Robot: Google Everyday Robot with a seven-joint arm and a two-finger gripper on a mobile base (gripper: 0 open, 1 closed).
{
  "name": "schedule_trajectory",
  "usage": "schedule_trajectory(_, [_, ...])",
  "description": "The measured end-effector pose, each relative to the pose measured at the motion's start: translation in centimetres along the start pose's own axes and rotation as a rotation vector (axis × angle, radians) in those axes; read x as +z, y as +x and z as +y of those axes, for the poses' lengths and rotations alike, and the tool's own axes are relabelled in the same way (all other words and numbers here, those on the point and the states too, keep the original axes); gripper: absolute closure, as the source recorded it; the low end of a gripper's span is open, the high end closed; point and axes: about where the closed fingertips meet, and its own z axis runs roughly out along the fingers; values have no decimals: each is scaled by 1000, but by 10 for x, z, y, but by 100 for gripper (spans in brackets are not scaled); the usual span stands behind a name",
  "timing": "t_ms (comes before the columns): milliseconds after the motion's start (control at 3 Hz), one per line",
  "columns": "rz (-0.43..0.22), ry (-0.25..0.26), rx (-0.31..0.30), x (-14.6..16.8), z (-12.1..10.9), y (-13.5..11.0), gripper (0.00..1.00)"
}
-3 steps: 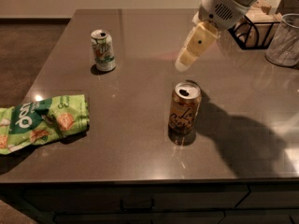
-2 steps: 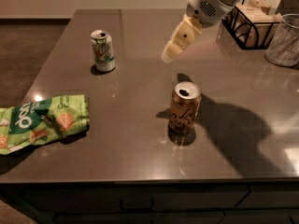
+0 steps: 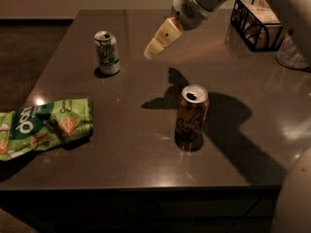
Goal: Move 7up can near orange can
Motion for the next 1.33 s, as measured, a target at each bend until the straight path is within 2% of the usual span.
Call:
schedule_trajectory(1000, [-71, -11, 73, 51, -21, -39, 0])
schedule_trajectory(1333, [-89, -34, 66, 66, -17, -54, 0])
